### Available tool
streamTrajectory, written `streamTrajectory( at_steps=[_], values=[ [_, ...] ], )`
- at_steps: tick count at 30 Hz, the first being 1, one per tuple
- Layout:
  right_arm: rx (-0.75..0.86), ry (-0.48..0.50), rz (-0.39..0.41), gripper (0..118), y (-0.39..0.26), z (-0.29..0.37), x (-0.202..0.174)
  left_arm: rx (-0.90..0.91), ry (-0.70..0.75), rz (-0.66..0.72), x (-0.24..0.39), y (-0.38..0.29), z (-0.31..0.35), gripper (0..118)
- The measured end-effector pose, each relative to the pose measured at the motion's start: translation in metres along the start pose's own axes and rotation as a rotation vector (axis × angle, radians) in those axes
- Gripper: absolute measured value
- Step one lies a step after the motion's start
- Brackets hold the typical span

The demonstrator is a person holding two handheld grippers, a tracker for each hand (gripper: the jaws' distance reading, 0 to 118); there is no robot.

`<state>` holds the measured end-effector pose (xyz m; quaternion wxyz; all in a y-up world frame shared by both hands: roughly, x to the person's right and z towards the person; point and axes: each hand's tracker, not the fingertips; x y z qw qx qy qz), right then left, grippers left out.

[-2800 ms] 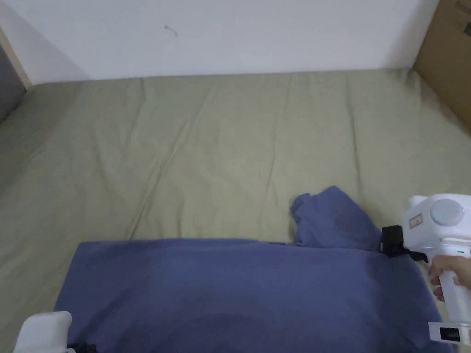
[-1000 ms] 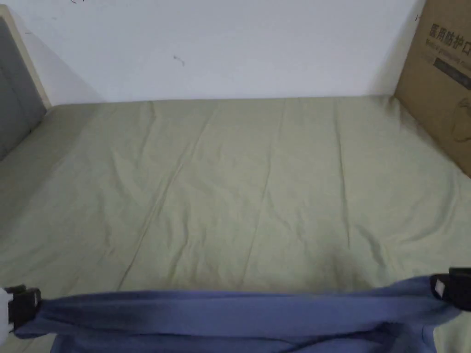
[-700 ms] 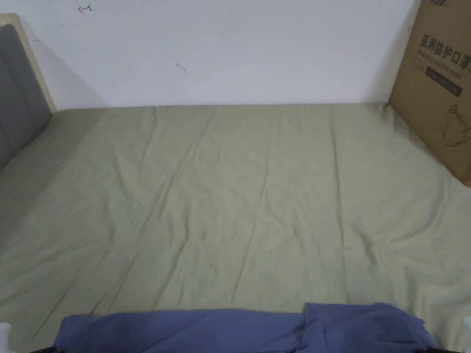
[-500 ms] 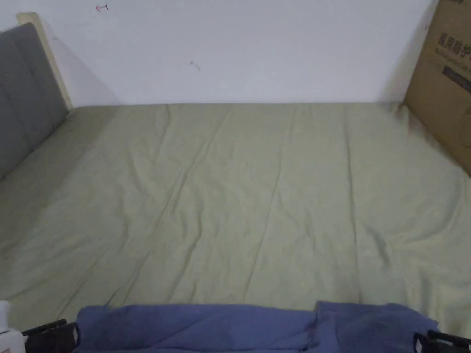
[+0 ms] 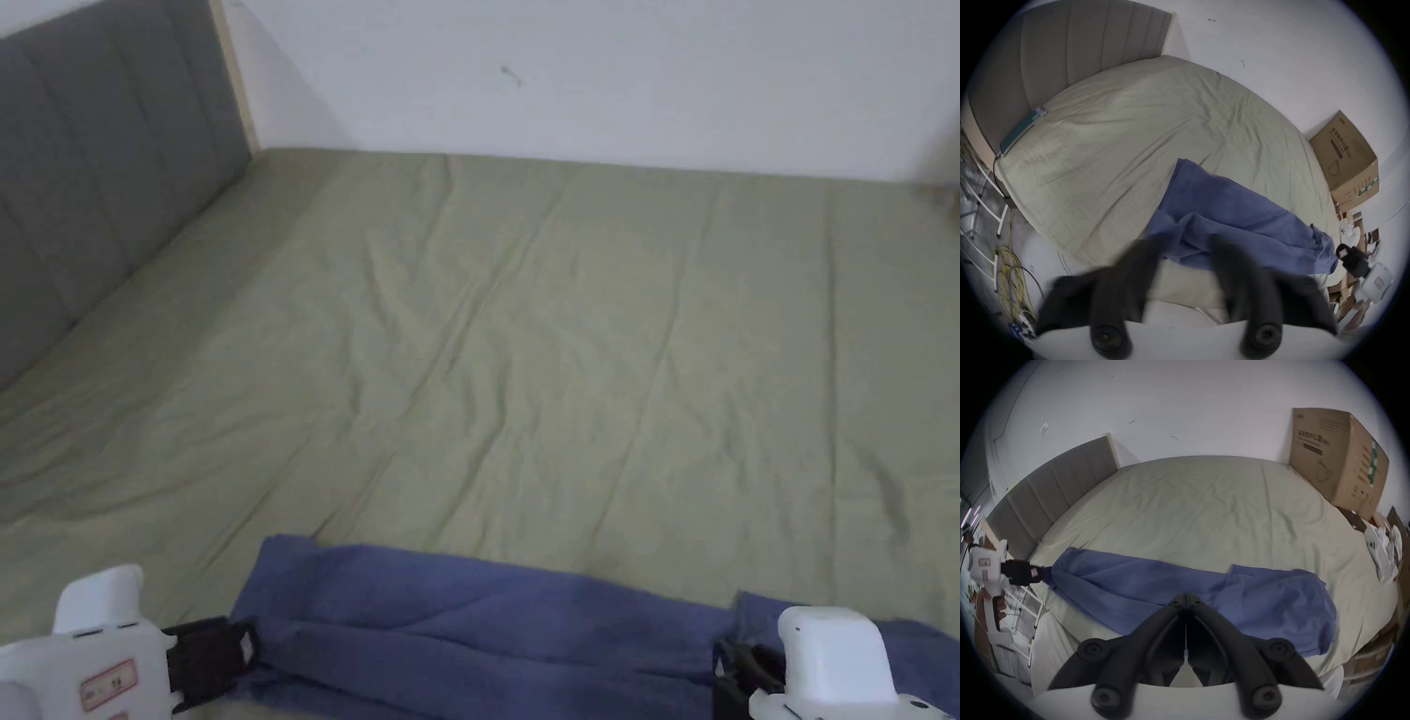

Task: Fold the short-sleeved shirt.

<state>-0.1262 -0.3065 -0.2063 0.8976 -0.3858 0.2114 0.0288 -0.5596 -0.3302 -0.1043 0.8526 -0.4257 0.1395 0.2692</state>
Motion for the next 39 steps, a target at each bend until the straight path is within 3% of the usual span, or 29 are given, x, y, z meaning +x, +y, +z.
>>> streamTrajectory(
  at_steps=[1,2,3,7,13,17,18,19,20,21,22,23,24,25,28,31,35,39],
  values=[
    [-0.008,0.020,0.007,0,0.001,-0.002,-0.004,-0.005,-0.018,0.034,-0.007,0.002,-0.002,87],
    [-0.014,0.027,0.011,0,0.001,-0.004,-0.007,-0.004,-0.039,0.073,-0.011,0.000,-0.002,105],
    [-0.021,0.031,0.022,0,0.002,-0.005,-0.009,0.001,-0.046,0.091,-0.015,0.000,-0.004,113],
    [-0.056,0.037,0.031,0,0.001,-0.012,-0.014,0.023,-0.152,0.228,-0.037,0.002,-0.019,112],
    [-0.117,0.044,0.013,0,-0.002,-0.022,-0.011,-0.094,-0.353,0.483,-0.057,-0.007,-0.077,114],
    [-0.173,0.095,-0.083,0,-0.004,-0.028,-0.004,-0.059,-0.272,0.383,-0.042,-0.007,-0.079,115],
    [-0.172,0.091,-0.078,0,-0.005,-0.029,-0.004,-0.060,-0.266,0.391,-0.039,-0.007,-0.076,108],
    [-0.171,0.087,-0.071,0,-0.004,-0.028,-0.005,-0.064,-0.262,0.381,-0.038,-0.005,-0.077,94],
    [-0.169,0.080,-0.059,0,-0.004,-0.028,-0.006,-0.061,-0.253,0.370,-0.037,-0.002,-0.075,66],
    [-0.167,0.074,-0.049,0,-0.005,-0.027,-0.006,-0.049,-0.197,0.358,-0.037,0.000,-0.071,17],
    [-0.165,0.071,-0.043,0,-0.005,-0.027,-0.005,-0.033,-0.149,0.384,-0.039,0.002,-0.067,17],
    [-0.164,0.071,-0.044,0,-0.007,-0.027,-0.005,-0.018,-0.215,0.423,-0.044,0.001,-0.070,10],
    [-0.164,0.072,-0.045,0,-0.008,-0.027,-0.004,-0.028,-0.323,0.493,-0.047,-0.001,-0.074,11],
    [-0.169,0.072,-0.053,0,-0.009,-0.027,-0.003,-0.051,-0.332,0.544,-0.044,0.000,-0.075,11],
    [-0.172,0.076,-0.071,0,-0.012,-0.024,0.003,-0.012,-0.233,0.371,-0.023,0.010,-0.062,11],
    [-0.158,0.067,-0.086,0,-0.012,-0.017,0.013,0.003,-0.236,0.343,0.000,0.024,-0.045,11],
    [-0.118,0.047,-0.144,0,-0.011,-0.004,0.031,0.071,-0.202,0.080,0.072,0.044,-0.015,11],
    [-0.090,0.014,-0.183,0,-0.013,0.008,0.052,0.069,-0.303,-0.241,0.176,0.035,0.001,11]
  ],
)
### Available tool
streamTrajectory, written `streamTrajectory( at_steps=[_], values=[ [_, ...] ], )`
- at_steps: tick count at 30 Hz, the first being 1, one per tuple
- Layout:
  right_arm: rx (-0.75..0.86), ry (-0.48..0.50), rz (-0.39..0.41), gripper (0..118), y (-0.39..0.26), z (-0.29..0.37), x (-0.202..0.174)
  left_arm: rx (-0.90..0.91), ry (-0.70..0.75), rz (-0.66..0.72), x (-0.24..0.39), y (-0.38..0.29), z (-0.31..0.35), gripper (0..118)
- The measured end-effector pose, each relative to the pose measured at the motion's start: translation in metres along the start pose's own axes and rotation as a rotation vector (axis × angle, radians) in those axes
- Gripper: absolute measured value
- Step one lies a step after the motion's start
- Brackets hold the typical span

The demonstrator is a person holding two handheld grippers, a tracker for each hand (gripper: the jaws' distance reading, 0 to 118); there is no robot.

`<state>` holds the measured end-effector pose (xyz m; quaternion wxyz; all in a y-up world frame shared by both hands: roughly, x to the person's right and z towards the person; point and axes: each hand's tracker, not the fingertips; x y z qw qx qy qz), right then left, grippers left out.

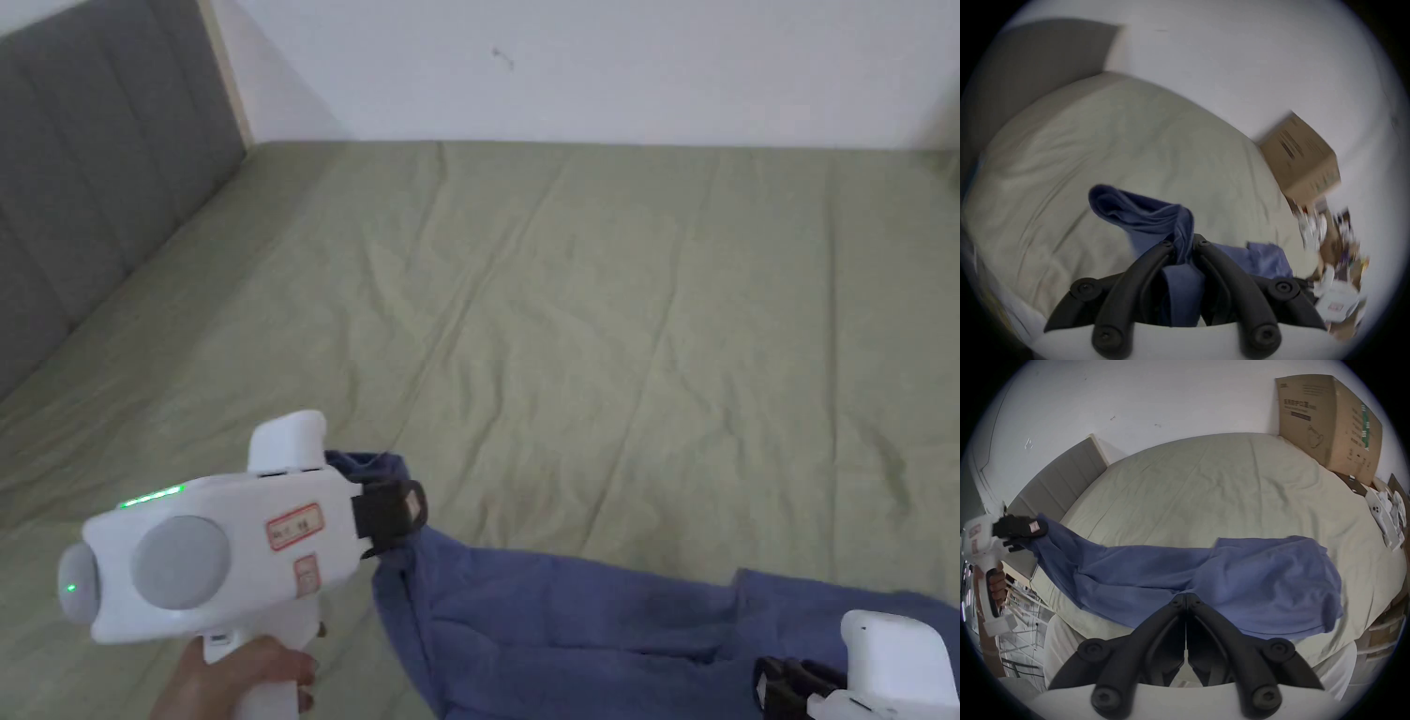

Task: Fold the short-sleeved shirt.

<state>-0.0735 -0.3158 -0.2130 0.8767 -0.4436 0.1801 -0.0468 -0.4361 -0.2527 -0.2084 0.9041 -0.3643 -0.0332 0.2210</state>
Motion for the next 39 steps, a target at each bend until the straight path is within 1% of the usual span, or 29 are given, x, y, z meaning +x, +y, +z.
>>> streamTrajectory(
  at_steps=[2,3,5,6,7,8,9,10,11,12,16,18,19,20,21,22,23,24,25,27,28,30,34,37,39],
  values=[
    [0.007,-0.016,-0.036,0,-0.001,0.005,0.012,-0.046,-0.081,-0.153,0.053,-0.010,-0.018,11],
    [0.012,-0.023,-0.054,0,-0.003,0.007,0.018,-0.071,-0.109,-0.206,0.073,-0.017,-0.027,11],
    [0.018,-0.036,-0.089,0,-0.005,0.011,0.031,-0.131,-0.126,-0.324,0.111,-0.042,-0.055,11],
    [0.019,-0.044,-0.104,0,-0.007,0.012,0.037,-0.162,-0.102,-0.363,0.124,-0.055,-0.069,13],
    [0.022,-0.051,-0.121,0,-0.009,0.014,0.043,-0.196,-0.085,-0.415,0.132,-0.071,-0.086,22],
    [0.020,-0.060,-0.138,0,-0.011,0.015,0.049,-0.242,-0.103,-0.450,0.136,-0.085,-0.103,40],
    [0.021,-0.069,-0.158,0,-0.013,0.016,0.053,-0.266,-0.112,-0.438,0.135,-0.097,-0.117,76],
    [0.024,-0.072,-0.180,0,-0.015,0.018,0.059,-0.332,-0.056,-0.396,0.134,-0.107,-0.131,98],
    [0.021,-0.073,-0.195,0,-0.016,0.020,0.064,-0.402,-0.020,-0.354,0.130,-0.113,-0.141,104],
    [0.024,-0.075,-0.205,0,-0.018,0.022,0.067,-0.429,-0.014,-0.309,0.125,-0.117,-0.143,102],
    [0.027,-0.106,-0.209,0,-0.022,0.026,0.078,-0.266,-0.111,-0.164,0.111,-0.092,-0.103,102],
    [0.021,-0.099,-0.229,0,-0.022,0.026,0.081,-0.221,-0.169,-0.081,0.100,-0.073,-0.086,102],
    [0.024,-0.089,-0.239,0,-0.022,0.026,0.082,-0.205,-0.192,-0.023,0.094,-0.061,-0.077,97],
    [0.027,-0.087,-0.238,0,-0.021,0.026,0.081,-0.183,-0.209,0.035,0.086,-0.055,-0.071,84],
    [0.032,-0.089,-0.235,0,-0.021,0.027,0.080,-0.171,-0.204,0.074,0.079,-0.051,-0.069,46],
    [0.038,-0.092,-0.228,0,-0.021,0.028,0.079,-0.167,-0.142,0.104,0.073,-0.049,-0.073,14],
    [0.040,-0.092,-0.221,0,-0.021,0.028,0.078,-0.168,-0.066,0.100,0.068,-0.051,-0.079,2],
    [0.040,-0.090,-0.217,0,-0.021,0.028,0.077,-0.164,-0.021,0.086,0.064,-0.054,-0.085,2],
    [0.040,-0.085,-0.212,0,-0.021,0.028,0.077,-0.211,0.009,0.072,0.059,-0.059,-0.094,2],
    [0.037,-0.083,-0.207,0,-0.022,0.028,0.077,-0.283,-0.038,0.090,0.059,-0.072,-0.109,2],
    [0.035,-0.083,-0.206,0,-0.022,0.028,0.077,-0.326,-0.101,0.115,0.061,-0.080,-0.116,2],
    [0.029,-0.083,-0.212,0,-0.023,0.028,0.078,-0.394,-0.155,0.104,0.071,-0.095,-0.129,2],
    [0.022,-0.080,-0.219,0,-0.025,0.029,0.082,-0.507,-0.221,0.035,0.103,-0.118,-0.145,2],
    [0.019,-0.083,-0.211,0,-0.026,0.031,0.082,-0.500,-0.242,-0.052,0.120,-0.122,-0.140,2],
    [0.013,-0.087,-0.212,0,-0.026,0.031,0.083,-0.516,-0.265,-0.051,0.121,-0.122,-0.139,2]
  ],
)
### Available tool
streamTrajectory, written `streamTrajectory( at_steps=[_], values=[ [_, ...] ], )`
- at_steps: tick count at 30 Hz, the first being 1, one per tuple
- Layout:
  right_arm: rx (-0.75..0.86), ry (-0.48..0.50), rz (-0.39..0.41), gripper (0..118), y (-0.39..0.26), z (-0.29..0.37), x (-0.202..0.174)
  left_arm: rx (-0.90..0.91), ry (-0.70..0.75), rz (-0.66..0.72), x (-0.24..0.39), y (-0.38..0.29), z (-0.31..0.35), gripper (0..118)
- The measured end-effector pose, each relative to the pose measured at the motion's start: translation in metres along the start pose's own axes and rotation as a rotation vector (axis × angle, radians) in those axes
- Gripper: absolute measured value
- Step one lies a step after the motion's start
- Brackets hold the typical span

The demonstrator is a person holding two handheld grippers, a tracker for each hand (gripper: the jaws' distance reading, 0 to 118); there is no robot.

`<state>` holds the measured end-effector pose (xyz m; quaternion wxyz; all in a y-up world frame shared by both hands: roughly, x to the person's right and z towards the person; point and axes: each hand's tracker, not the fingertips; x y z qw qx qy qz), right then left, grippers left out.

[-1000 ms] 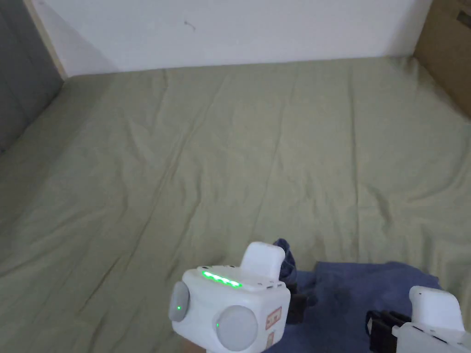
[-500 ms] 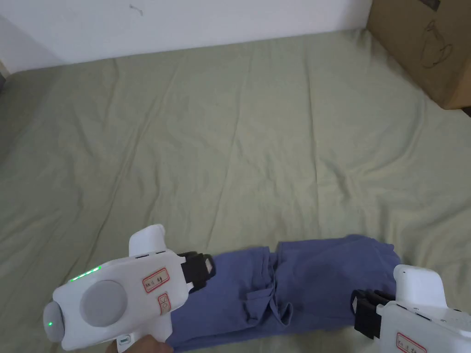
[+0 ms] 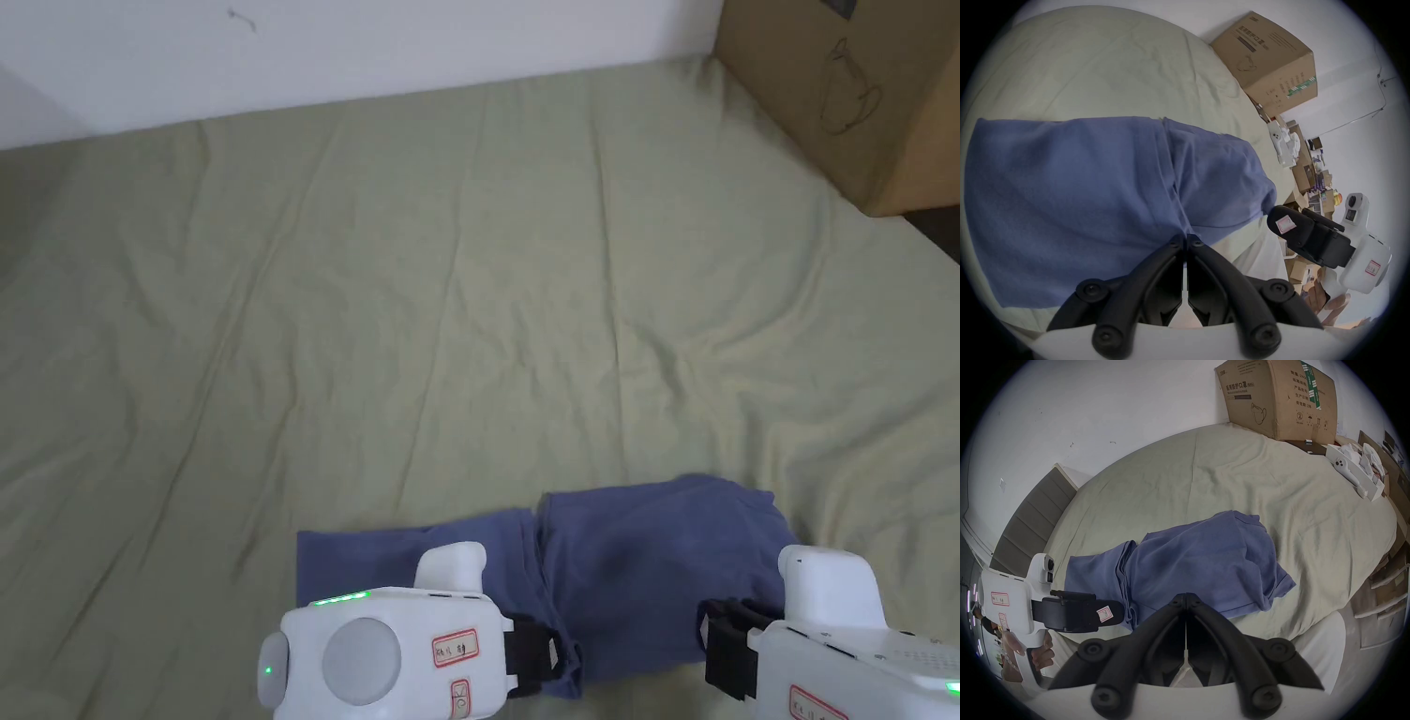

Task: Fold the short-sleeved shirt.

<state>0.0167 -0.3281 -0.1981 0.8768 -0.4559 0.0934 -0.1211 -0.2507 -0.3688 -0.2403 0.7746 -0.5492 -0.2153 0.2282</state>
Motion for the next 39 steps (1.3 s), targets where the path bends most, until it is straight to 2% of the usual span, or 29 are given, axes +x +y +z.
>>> streamTrajectory(
  at_steps=[4,9,12,13,14,15,16,17,20,22,26,28,29,30,31,33,34,35,36,39],
  values=[
    [0.004,-0.001,0.009,0,0.000,0.004,-0.006,0.022,-0.036,0.052,-0.014,-0.003,0.018,2],
    [-0.003,-0.003,0.054,0,0.001,0.005,-0.018,0.187,-0.123,0.165,-0.056,-0.006,0.085,3],
    [-0.019,0.004,0.077,0,0.000,0.001,-0.026,0.307,-0.099,0.233,-0.097,-0.015,0.127,6],
    [-0.026,0.009,0.090,0,0.000,0.000,-0.030,0.339,-0.083,0.265,-0.113,-0.020,0.139,14],
    [-0.029,0.010,0.101,0,0.000,-0.001,-0.033,0.363,-0.052,0.304,-0.127,-0.026,0.147,31],
    [-0.031,0.008,0.109,0,0.000,-0.002,-0.036,0.364,-0.015,0.336,-0.139,-0.031,0.152,69],
    [-0.035,0.008,0.119,0,0.001,-0.003,-0.039,0.360,0.008,0.374,-0.149,-0.033,0.152,101],
    [-0.041,0.009,0.129,0,0.002,-0.005,-0.041,0.354,0.003,0.399,-0.160,-0.038,0.150,118],
    [-0.054,0.006,0.151,0,0.003,-0.008,-0.049,0.391,-0.094,0.446,-0.178,-0.048,0.143,117],
    [-0.061,0.005,0.163,0,0.003,-0.009,-0.056,0.353,-0.127,0.513,-0.186,-0.049,0.129,117],
    [-0.075,0.015,0.189,0,0.002,-0.011,-0.064,0.284,-0.345,0.557,-0.190,-0.045,0.091,116],
    [-0.084,0.014,0.201,0,0.001,-0.012,-0.066,0.271,-0.396,0.589,-0.188,-0.042,0.076,112],
    [-0.088,0.012,0.206,0,0.001,-0.012,-0.066,0.267,-0.389,0.592,-0.189,-0.039,0.074,101],
    [-0.091,0.010,0.211,0,0.001,-0.011,-0.067,0.272,-0.383,0.592,-0.189,-0.037,0.075,62],
    [-0.090,0.011,0.215,0,0.000,-0.009,-0.067,0.277,-0.369,0.601,-0.190,-0.037,0.076,18],
    [-0.087,0.016,0.218,0,0.001,-0.007,-0.067,0.212,-0.217,0.599,-0.195,-0.034,0.068,14],
    [-0.087,0.017,0.219,0,0.001,-0.007,-0.067,0.189,-0.189,0.597,-0.197,-0.035,0.066,14],
    [-0.086,0.018,0.219,0,0.002,-0.007,-0.067,0.221,-0.289,0.597,-0.199,-0.037,0.070,14],
    [-0.085,0.016,0.218,0,0.002,-0.007,-0.067,0.236,-0.322,0.616,-0.198,-0.037,0.074,14],
    [-0.087,0.013,0.208,0,0.004,-0.008,-0.065,0.251,-0.302,0.550,-0.195,-0.032,0.092,14]
  ],
)
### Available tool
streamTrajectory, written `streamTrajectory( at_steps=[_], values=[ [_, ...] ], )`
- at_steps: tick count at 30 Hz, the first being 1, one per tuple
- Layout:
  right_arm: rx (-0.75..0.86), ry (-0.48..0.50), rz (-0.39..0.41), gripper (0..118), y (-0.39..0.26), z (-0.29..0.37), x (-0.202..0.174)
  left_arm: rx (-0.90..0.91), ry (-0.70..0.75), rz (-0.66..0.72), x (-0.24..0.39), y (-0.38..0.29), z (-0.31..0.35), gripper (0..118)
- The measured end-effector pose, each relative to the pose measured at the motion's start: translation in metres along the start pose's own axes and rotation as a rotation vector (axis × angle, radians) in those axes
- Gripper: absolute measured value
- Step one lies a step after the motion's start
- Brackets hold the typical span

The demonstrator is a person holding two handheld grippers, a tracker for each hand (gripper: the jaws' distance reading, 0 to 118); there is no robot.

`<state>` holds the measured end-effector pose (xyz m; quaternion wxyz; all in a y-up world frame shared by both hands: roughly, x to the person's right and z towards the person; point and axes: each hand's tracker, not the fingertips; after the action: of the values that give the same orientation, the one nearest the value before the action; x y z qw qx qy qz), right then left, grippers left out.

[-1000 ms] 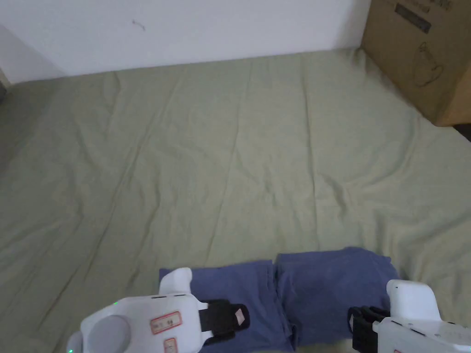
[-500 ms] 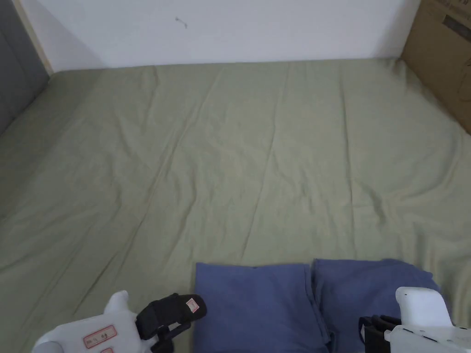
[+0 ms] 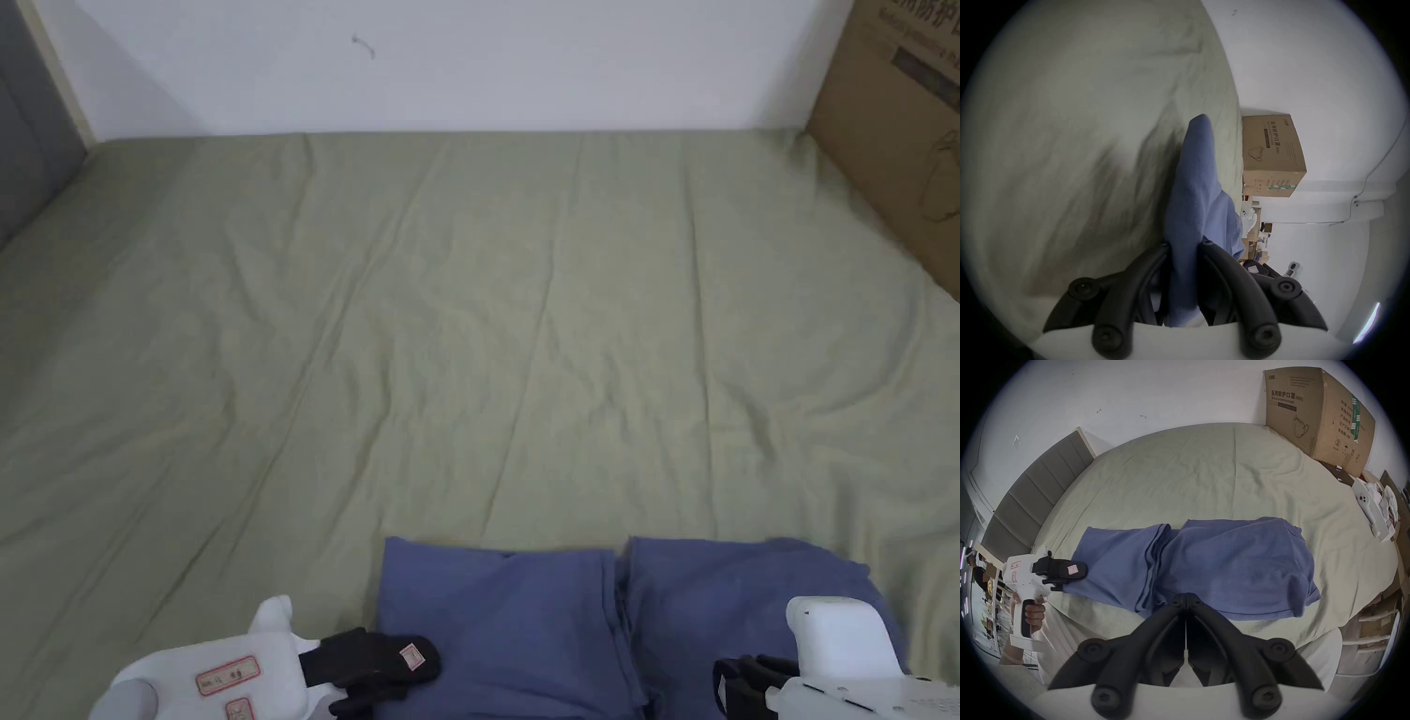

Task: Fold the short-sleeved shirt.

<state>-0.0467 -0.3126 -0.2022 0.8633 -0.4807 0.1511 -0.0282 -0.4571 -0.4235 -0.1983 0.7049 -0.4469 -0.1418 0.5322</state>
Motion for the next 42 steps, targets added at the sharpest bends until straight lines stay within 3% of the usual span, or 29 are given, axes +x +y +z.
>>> streamTrajectory(
  at_steps=[4,10,15,21,26,29,32,33,34,36,37,41,42],
  values=[
    [0.004,-0.001,-0.003,0,0.001,0.002,0.001,0.011,-0.006,-0.016,0.001,0.011,0.037,14],
    [0.019,0.010,-0.042,0,-0.004,0.002,0.011,0.124,0.244,-0.063,0.006,0.027,0.108,14],
    [0.017,0.008,-0.073,0,-0.008,0.002,0.021,0.141,0.264,-0.104,0.039,0.018,0.119,14],
    [0.044,0.001,-0.129,0,-0.011,0.010,0.040,0.136,0.267,-0.313,0.128,0.003,0.081,14],
    [0.059,-0.026,-0.177,0,-0.017,0.018,0.063,0.031,0.213,-0.534,0.205,-0.025,0.013,14],
    [0.071,-0.053,-0.212,0,-0.021,0.023,0.077,-0.057,0.181,-0.599,0.217,-0.039,-0.042,14],
    [0.074,-0.065,-0.253,0,-0.025,0.026,0.091,-0.183,0.246,-0.649,0.216,-0.062,-0.102,15],
    [0.075,-0.073,-0.264,0,-0.027,0.026,0.094,-0.226,0.241,-0.671,0.210,-0.068,-0.120,27],
    [0.072,-0.079,-0.274,0,-0.028,0.026,0.098,-0.289,0.241,-0.673,0.203,-0.073,-0.136,49],
    [0.069,-0.085,-0.293,0,-0.030,0.027,0.104,-0.392,0.326,-0.647,0.195,-0.084,-0.157,110],
    [0.070,-0.089,-0.301,0,-0.032,0.028,0.106,-0.370,0.322,-0.626,0.192,-0.087,-0.155,113],
    [0.067,-0.100,-0.313,0,-0.034,0.028,0.111,-0.256,0.295,-0.571,0.193,-0.069,-0.125,103],
    [0.066,-0.100,-0.313,0,-0.033,0.028,0.112,-0.214,0.294,-0.550,0.193,-0.063,-0.115,88]
  ],
)
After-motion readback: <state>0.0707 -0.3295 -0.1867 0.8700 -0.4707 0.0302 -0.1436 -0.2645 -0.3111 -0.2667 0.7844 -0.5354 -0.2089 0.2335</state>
